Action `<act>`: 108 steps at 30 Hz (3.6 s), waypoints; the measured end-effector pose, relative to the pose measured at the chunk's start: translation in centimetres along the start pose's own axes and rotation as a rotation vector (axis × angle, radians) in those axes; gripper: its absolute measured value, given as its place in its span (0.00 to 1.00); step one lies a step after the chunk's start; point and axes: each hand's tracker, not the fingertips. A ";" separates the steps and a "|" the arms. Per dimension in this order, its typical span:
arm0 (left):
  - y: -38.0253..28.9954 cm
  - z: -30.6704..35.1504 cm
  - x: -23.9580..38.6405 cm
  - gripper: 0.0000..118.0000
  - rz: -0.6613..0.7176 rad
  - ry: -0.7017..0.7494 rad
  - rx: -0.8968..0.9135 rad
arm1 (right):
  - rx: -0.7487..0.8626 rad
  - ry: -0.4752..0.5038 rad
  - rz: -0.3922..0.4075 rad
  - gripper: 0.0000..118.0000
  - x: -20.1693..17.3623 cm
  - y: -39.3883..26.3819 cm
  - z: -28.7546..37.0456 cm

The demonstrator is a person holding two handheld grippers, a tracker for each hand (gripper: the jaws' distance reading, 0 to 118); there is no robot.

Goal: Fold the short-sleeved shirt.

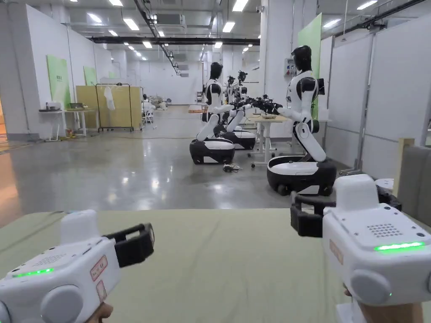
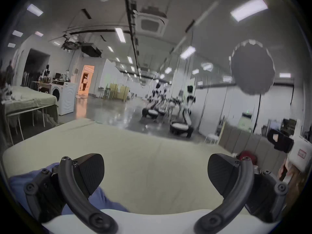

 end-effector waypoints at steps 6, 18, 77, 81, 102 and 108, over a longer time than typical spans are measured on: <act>-0.2 -1.1 4.0 1.00 -0.278 0.061 0.067 | -0.071 0.015 0.036 0.97 -1.8 -1.5 -1.2; 0.0 -2.2 5.4 1.00 -0.320 0.078 0.078 | -0.080 0.015 0.108 0.97 -2.0 -1.6 -1.0; -0.7 -1.0 6.3 1.00 -0.298 0.006 0.094 | -0.007 -0.011 0.098 0.97 -1.4 -1.0 0.6; -0.7 -1.0 6.3 1.00 -0.305 0.015 0.099 | -0.035 -0.012 0.099 0.97 -1.1 -1.0 0.3; -0.9 -0.3 6.7 0.00 -0.381 -0.042 0.062 | -0.045 -0.010 0.098 0.02 0.2 -1.3 1.9; 2.0 4.7 0.1 0.00 -0.380 0.098 0.070 | -0.059 0.171 0.050 0.02 -6.4 -2.0 0.5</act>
